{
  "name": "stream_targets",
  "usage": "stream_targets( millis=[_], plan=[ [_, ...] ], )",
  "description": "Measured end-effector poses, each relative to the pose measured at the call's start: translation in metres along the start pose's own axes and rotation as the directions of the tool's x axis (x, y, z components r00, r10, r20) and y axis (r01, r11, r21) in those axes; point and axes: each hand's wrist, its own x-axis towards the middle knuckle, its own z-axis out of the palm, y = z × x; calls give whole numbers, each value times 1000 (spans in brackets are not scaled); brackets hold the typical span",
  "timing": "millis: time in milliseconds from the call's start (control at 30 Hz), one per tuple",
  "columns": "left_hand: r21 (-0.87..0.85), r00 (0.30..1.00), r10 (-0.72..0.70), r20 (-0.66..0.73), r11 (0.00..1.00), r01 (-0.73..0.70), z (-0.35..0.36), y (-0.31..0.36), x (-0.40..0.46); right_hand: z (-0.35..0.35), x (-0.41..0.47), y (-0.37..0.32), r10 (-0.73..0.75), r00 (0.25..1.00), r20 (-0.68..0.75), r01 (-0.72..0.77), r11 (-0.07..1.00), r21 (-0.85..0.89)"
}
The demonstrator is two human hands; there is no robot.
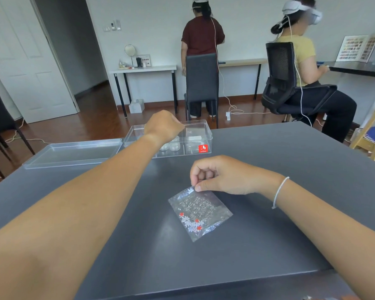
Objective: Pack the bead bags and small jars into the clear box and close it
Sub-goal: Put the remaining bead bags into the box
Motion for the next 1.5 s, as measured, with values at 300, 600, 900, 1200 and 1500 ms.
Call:
stream_targets(
  millis=[300,600,900,1200,1500],
  plan=[
    [-43,982,84,-171,995,-93,-33,-56,-9,-11,2,3,-15,987,-157,32,994,106],
    [-42,980,66,-189,996,-75,-46,-104,-34,-45,16,4,53,848,-528,34,987,154],
    [30,990,70,-124,997,-67,-44,-108,-37,-86,60,9,115,646,-755,26,985,173],
    [-22,990,54,-134,998,-58,-44,-115,-40,-89,103,26,189,693,-695,-173,980,94],
    [-65,990,47,-130,996,-55,-43,-117,-39,-81,118,31,250,704,-665,-277,958,67]
  ],
)
